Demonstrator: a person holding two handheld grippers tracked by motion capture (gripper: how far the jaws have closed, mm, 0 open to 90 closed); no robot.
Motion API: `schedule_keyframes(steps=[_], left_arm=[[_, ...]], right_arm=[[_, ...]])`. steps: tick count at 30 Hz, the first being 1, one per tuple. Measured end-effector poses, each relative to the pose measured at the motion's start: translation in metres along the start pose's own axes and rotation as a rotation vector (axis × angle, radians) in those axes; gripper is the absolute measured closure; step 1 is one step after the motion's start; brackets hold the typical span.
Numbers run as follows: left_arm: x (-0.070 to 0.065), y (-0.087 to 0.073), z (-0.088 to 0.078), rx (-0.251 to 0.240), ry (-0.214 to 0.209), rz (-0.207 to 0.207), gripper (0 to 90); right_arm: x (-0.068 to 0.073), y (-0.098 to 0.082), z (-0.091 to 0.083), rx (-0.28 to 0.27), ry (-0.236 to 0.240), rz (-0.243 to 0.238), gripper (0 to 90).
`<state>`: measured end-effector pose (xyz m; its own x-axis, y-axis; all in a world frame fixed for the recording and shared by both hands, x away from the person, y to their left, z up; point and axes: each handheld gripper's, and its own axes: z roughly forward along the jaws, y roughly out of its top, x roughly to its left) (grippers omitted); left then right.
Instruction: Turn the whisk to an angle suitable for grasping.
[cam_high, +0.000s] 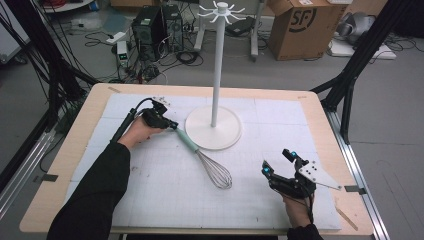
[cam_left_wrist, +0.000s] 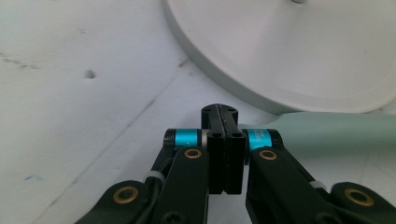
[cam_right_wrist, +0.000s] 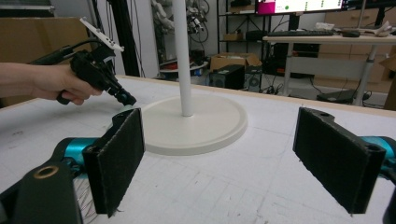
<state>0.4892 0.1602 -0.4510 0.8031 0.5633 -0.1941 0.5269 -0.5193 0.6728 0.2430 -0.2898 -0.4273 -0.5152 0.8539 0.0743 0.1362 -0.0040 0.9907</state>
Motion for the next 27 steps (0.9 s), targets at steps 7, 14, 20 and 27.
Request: schedule_keyframes(steps=[7, 14, 20, 27], left_arm=[[-0.019, 0.004, 0.008, 0.036, -0.049, 0.051, 90.0], [-0.033, 0.005, 0.009, 0.039, -0.089, 0.076, 90.0], [-0.04, -0.001, 0.008, 0.026, -0.11, 0.078, 90.0], [-0.048, -0.009, 0.011, 0.015, -0.147, 0.068, 90.0]], right_arm=[[0.0, 0.0, 0.0, -0.001, 0.001, 0.003, 15.5], [0.001, 0.0, 0.0, -0.002, 0.0, 0.002, 15.5], [0.001, 0.0, -0.001, -0.002, 0.001, 0.001, 15.5], [0.001, 0.0, 0.0, 0.0, -0.001, -0.001, 15.5]])
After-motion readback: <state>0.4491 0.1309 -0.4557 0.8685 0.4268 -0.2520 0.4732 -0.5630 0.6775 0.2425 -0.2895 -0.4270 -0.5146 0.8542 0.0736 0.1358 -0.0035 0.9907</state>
